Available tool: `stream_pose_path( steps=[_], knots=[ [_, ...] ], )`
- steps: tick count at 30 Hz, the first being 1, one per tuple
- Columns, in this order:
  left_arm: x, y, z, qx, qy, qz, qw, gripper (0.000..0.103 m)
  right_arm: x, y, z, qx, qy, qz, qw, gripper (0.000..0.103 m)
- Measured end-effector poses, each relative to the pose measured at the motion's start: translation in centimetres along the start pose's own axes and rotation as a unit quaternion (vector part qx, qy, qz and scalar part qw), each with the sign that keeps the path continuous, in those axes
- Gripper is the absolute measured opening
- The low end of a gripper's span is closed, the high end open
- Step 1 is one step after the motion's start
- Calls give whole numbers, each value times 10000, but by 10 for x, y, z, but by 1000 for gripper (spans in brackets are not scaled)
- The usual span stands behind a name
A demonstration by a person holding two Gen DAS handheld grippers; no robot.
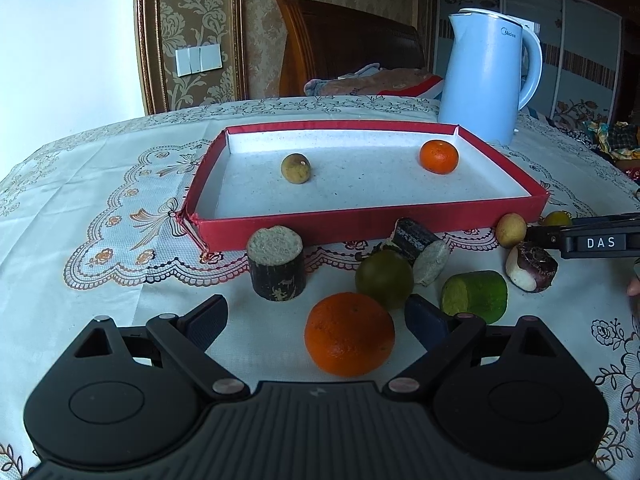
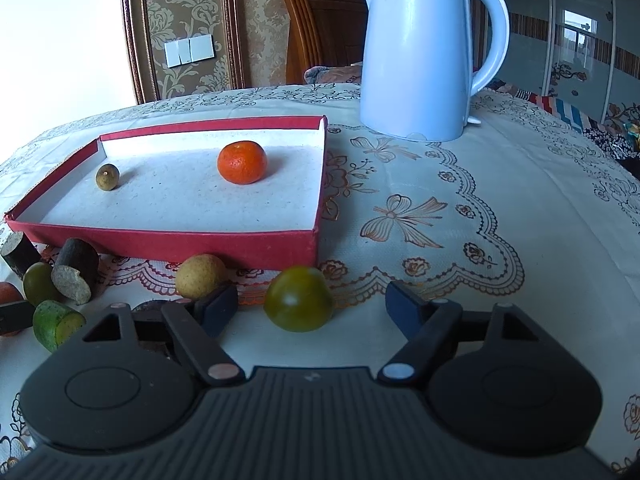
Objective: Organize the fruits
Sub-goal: 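Move the right gripper toward the dark green lime beside the kiwi, then close the right gripper on the green lime while the left gripper grasps the large orange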
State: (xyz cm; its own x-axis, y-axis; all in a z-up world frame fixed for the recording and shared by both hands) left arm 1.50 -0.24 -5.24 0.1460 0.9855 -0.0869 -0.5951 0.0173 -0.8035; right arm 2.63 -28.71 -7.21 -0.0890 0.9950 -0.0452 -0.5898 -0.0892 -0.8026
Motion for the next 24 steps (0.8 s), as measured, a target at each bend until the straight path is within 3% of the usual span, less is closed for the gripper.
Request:
stream_pose_path(
  steps=[5,13,17,24],
  knots=[
    [-3,0,1,-26,44,-99,9999,96,2,-1,1,-17,12,62,10000,66],
    [-5,1,1,25,115,-106,9999,79,5,-1,2,-49,12,160,9999,52],
    [-5,3,0,104,182,-101,9997,55,6,-1,3,-66,40,197,9998,43],
    [-11,5,2,62,264,-234,9994,42,8,-2,4,-103,36,233,9997,32]
  ],
)
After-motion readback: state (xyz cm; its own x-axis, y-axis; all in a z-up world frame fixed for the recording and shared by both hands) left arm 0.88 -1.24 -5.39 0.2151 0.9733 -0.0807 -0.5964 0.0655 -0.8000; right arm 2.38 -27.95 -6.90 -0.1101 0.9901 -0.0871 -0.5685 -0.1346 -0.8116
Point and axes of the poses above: each gripper's, at about its wrist camera, not at the fingertips, and z roughly against the way its jaws point, x to its left, y to its underside, the point moved 5 cm from there along -z, roughly the way its jaws point, and after that the axes turned 7 degrees about z, right-handed, at the moved point
